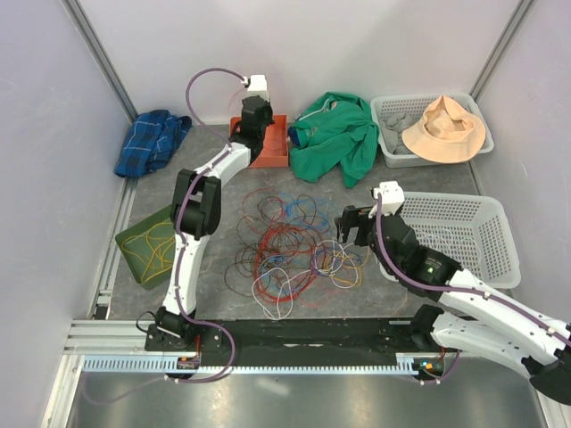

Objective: Untangle the cables

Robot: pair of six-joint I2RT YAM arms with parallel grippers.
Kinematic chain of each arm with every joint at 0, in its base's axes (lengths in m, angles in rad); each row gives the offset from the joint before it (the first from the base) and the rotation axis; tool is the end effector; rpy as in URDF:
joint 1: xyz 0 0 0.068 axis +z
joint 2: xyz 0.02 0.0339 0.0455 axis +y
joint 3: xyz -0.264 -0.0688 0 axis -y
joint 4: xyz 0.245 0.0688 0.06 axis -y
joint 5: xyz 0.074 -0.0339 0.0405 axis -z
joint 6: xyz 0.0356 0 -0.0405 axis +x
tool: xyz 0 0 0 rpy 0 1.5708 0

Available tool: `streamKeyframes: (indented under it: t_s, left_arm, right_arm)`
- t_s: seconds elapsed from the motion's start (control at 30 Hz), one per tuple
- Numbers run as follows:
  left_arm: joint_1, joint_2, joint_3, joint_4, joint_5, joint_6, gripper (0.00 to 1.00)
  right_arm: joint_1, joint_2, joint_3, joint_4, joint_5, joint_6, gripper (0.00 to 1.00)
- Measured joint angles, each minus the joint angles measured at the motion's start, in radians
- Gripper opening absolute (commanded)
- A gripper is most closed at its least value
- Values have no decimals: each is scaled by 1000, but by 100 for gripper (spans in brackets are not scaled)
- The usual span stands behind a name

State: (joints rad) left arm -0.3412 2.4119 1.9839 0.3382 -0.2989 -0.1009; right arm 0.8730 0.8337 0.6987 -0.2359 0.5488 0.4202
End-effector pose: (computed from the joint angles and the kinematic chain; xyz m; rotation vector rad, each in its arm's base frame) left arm 0.5427 -0.1816 0.2327 -0.0275 1.6571 -0.0878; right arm 0.1367 0.1342 0.2976 -0.0687 1.8990 0.3498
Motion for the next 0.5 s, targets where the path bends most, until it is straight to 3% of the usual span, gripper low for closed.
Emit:
streamKeyframes:
  t_s: [0.07,0.1,0.13,0.17,0.5]
  left_arm:
    - [-13,4,42,-82,-11,-10,59]
    - [-17,4,58,-108,-16,-11,70]
    - [-19,4,75,-132,-21,-17,90]
    - [-20,3,86,-143,-27,-18,99]
    - [-5,-23,67,-264,-98,-24,100]
  right_arm:
    - [0,-21,-6,-4,0,4,98]
    - [0,-29,-8,-5,0,6,98]
    - [0,-37,-10,-5,1,7,98]
    - [0,-42,-12,-5,1,7,98]
    - [0,-49,-16,-6,-2,16,98]
